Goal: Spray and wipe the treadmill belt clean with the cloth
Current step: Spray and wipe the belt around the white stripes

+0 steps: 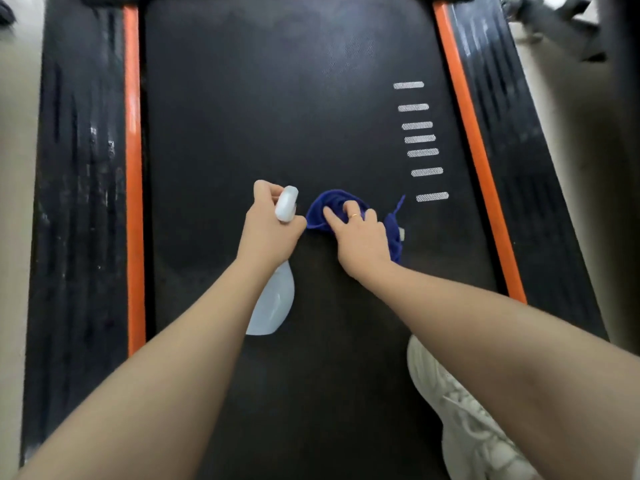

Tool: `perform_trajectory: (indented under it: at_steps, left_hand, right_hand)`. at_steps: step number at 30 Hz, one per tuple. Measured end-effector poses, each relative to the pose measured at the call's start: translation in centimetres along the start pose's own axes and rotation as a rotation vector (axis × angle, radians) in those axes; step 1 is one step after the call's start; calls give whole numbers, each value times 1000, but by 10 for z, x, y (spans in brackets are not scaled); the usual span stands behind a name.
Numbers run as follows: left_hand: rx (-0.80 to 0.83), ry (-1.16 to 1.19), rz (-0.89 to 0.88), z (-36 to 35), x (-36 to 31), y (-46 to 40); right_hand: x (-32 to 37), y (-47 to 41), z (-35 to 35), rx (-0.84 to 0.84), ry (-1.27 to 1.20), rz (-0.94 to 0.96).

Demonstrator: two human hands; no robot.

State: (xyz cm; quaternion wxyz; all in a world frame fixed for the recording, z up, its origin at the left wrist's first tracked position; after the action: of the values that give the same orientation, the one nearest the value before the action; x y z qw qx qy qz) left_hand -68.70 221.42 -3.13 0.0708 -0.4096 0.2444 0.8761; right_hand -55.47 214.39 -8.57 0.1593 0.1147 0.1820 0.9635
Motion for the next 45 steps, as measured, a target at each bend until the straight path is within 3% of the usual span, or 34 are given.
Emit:
perform_trajectory:
  at_steps: [3, 5, 10, 12, 14, 16, 17, 20, 21, 23, 26, 28, 32, 35, 39, 45]
  left_hand:
    - [-31, 52, -2, 7, 2, 2]
    - [-47, 70, 4, 12, 4, 4]
    - [-14, 38, -8, 21, 16, 14]
    - [-35, 35, 17, 27, 24, 15]
    - [-76, 49, 53, 36, 32, 15]
    - [-109, 53, 66, 41, 37, 17]
    - [-123, 57, 63, 43, 39, 18]
    - [-149, 49, 72, 51, 47, 18]
    - [-151, 45, 86, 55, 51, 18]
    - [-137, 50, 108, 59, 59, 16]
    - [-146, 68, 134, 64, 66, 16]
    - [-215, 92, 163, 70, 70, 19]
    - [-381, 134, 339, 79, 93, 38]
    - [-441, 168, 448, 79, 115, 56]
    - [-499, 223, 480, 81, 125, 66]
    - [-387, 143, 381, 73, 119, 74]
  right_hand:
    - [32, 11, -14, 63, 24, 328]
    - [40, 10, -16, 100, 63, 418]
    - [34, -5, -8, -73, -93, -100]
    - [49, 4, -12, -15, -40, 61]
    - [61, 20, -18, 95, 42, 403]
    - [56, 18, -20, 130, 96, 535]
    - [53, 9, -17, 80, 102, 470]
    - [50, -18, -6, -62, -45, -10]
    - [55, -18, -5, -65, -52, -75]
    - [68, -5, -13, -59, 33, 39]
    - [85, 29, -31, 91, 103, 525]
    - [85, 26, -35, 137, 96, 629]
    - [91, 5, -20, -113, -332, 315]
    - [92, -8, -16, -173, -643, 146]
    - [97, -16, -13, -83, -683, 214]
    - [101, -24, -9, -95, -672, 226]
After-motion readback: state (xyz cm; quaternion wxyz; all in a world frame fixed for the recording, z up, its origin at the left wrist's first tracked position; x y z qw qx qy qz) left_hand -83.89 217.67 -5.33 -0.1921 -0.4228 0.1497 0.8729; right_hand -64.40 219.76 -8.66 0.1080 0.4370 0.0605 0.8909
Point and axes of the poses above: each hand's wrist, its own y-axis away from the middle knuckle, its own z-axis out of the back of the hand, x = y × z, the point moved 2 cm from there along -y, towards the middle knuckle, and after that the axes turned 9 degrees about -y, right-handed, at the moved point
